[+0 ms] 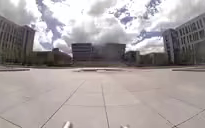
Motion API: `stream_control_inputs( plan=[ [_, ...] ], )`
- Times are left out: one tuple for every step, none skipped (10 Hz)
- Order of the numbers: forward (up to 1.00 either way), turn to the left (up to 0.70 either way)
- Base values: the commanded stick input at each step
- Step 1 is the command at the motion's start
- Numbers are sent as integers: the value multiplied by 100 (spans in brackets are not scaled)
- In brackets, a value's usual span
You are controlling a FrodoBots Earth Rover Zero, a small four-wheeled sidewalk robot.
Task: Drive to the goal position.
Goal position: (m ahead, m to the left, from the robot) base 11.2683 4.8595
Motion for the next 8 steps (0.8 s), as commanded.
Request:
stream_control_inputs(
  plan=[
    [70, 0],
    [70, 0],
    [70, 0],
    [70, 0],
    [70, 0],
    [70, 0],
    [70, 0],
    [70, 0]
  ],
)
